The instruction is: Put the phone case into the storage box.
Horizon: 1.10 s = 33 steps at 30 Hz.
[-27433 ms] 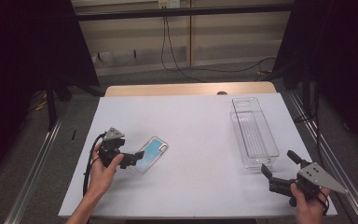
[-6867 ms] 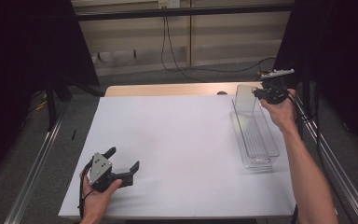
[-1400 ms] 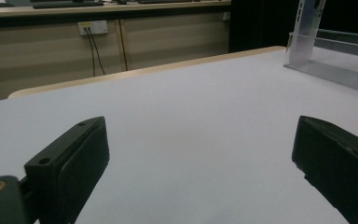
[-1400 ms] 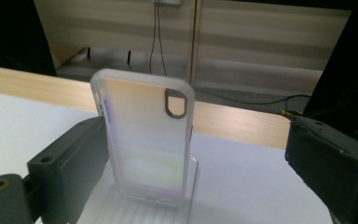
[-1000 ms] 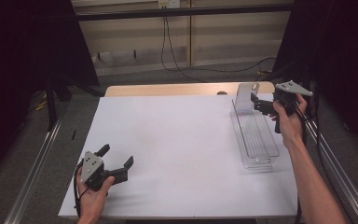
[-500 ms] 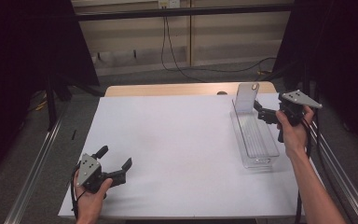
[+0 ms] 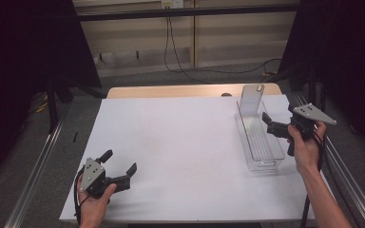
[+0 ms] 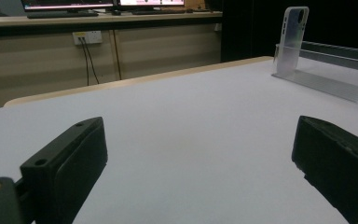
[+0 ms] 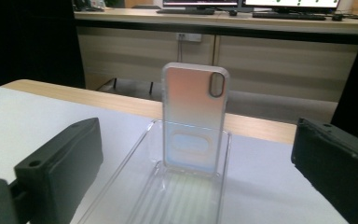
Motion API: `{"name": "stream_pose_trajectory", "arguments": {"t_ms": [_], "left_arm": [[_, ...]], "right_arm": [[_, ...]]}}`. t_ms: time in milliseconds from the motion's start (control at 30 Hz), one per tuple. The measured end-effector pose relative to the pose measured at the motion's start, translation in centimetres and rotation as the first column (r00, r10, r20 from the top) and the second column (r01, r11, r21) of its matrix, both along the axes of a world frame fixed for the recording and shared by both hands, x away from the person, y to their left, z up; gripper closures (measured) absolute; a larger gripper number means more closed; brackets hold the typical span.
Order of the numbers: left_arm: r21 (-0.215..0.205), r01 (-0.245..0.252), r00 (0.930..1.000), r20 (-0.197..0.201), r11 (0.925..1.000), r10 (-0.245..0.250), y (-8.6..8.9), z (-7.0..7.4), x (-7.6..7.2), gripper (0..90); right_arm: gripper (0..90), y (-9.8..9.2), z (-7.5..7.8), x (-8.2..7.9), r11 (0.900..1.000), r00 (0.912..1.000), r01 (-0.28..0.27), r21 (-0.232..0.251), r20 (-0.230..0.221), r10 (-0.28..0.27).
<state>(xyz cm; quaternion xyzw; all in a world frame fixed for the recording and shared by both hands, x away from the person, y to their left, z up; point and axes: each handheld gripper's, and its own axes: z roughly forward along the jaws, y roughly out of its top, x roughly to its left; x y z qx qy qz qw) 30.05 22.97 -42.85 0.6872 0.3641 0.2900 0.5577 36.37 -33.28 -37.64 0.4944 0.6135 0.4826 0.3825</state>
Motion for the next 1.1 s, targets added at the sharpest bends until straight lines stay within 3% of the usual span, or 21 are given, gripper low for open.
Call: {"name": "stream_pose_trajectory", "arguments": {"t_ms": [333,467,767,1100], "left_arm": [[-0.006,-0.015,0.9999,0.004,0.9999,0.015,0.2,0.0,0.0,3.0],[-0.012,-0.010,0.9999,0.000,0.9999,0.010,0.3,0.0,0.0,3.0],[-0.021,-0.011,0.9999,0.003,0.9997,0.011,0.4,0.1,-0.1,3.0],[-0.028,-0.016,0.9999,-0.003,0.9995,0.016,0.5,0.2,-0.4,3.0]], "right_arm": [[0.0,-0.2,-0.3,-2.1,0.999,0.9995,0.032,-0.010,0.000,-0.032],[2.2,-0.4,-1.1,-2.8,0.998,0.9991,0.039,0.043,0.017,-0.039],[1.9,-0.6,-1.3,-4.8,0.999,0.9977,0.050,0.008,0.045,-0.051],[3.0,-0.1,-2.1,-7.2,0.999,0.9985,0.046,0.029,0.030,-0.047]]}}
